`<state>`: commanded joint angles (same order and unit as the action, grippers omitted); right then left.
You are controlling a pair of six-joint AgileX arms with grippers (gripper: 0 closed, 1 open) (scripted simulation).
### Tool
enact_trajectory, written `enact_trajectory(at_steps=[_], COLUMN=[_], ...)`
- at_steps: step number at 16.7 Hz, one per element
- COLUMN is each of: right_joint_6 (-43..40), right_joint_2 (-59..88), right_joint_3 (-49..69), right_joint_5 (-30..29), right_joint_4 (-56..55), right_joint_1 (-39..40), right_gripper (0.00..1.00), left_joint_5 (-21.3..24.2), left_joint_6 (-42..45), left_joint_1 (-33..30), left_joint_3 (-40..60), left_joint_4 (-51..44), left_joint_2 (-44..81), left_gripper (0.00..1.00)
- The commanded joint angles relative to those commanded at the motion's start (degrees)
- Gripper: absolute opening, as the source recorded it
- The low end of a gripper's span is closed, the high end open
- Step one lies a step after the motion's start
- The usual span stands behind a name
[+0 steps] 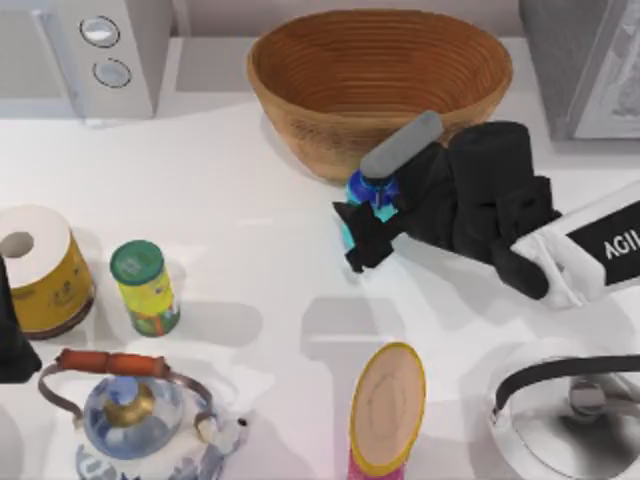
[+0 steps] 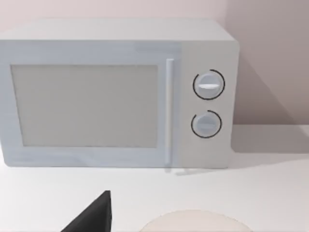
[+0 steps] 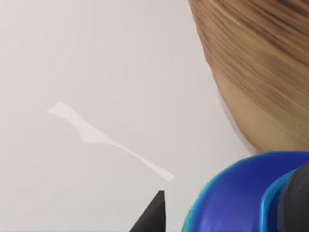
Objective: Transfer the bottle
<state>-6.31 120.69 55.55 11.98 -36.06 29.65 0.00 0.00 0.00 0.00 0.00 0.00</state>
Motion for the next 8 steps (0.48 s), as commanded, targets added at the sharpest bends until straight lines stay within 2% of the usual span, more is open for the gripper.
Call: enact_trajectory(at_steps=[8], right_joint_6=[0.5], right_joint_2=[-2.54], right_joint_3=[-2.17], right_joint_5=[-1.1], right_joint_4=[0.7], right_joint_1=[-2.53], right_gripper=[0.0], left_joint_5=[0.0], left_joint_6=[0.0], left_joint_1=[0.0], left_joint_3=[0.0], left_joint_4=[0.0], left_joint_2=[0.0], left_gripper=[1.0])
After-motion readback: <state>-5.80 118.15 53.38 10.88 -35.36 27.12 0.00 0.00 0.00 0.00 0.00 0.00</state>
